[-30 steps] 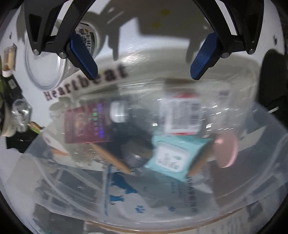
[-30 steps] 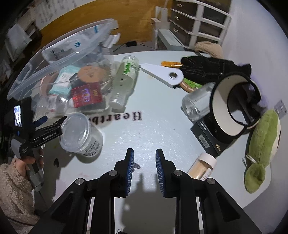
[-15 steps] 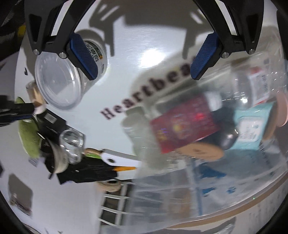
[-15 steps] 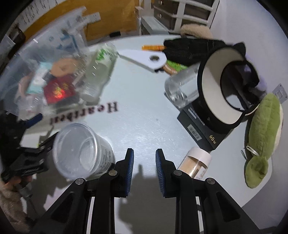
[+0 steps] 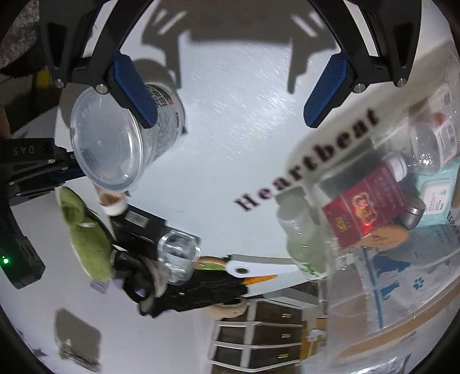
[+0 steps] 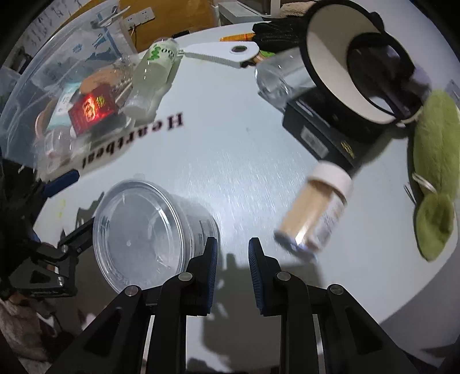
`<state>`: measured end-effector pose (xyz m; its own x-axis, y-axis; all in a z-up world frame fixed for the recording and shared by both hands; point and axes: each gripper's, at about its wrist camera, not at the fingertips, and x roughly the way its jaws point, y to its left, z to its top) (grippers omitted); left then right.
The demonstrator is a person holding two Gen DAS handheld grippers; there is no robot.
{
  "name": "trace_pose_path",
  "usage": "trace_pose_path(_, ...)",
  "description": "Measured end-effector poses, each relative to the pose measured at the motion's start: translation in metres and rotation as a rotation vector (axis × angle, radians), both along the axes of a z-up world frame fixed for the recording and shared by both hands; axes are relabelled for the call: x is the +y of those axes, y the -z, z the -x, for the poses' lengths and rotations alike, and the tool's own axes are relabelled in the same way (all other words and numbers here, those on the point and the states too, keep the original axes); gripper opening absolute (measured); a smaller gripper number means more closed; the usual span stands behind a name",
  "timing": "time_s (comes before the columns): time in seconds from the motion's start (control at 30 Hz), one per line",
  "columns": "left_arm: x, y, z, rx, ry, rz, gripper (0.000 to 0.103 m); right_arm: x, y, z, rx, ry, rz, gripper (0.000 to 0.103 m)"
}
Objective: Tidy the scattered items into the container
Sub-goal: 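Lower the right gripper over the clear labeled jar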
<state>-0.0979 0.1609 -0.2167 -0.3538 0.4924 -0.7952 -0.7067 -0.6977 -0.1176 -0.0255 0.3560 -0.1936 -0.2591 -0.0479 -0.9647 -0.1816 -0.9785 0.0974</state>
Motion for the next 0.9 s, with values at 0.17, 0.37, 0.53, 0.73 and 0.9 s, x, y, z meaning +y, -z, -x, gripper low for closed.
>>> trace_pose_path(0.17, 0.001, -0.001, -0.020, -0.003, 0.023, 0.013, 0.101, -0.009, 0.006, -0.025, -0.027, 0.002, 0.003, 0.025)
trace_pose_path(0.37, -0.004, 0.003, -0.035, -0.010, 0.011, 0.027, 0.101, -0.010, 0.008, -0.043, -0.011, 0.025, 0.048, 0.025)
trace_pose_path(0.53, -0.013, 0.001, -0.039, -0.024, -0.033, 0.005, 0.101, -0.002, 0.010, -0.051, 0.007, 0.082, 0.056, 0.025)
trace_pose_path(0.73, -0.026, -0.023, -0.044, -0.058, -0.043, -0.071, 0.088, 0.015, 0.002, -0.065, 0.057, 0.143, 0.012, 0.026)
trace_pose_path(0.9, -0.006, -0.040, -0.061, -0.070, 0.054, -0.115, 0.090, 0.023, -0.001, -0.073, 0.074, 0.177, 0.022, 0.081)
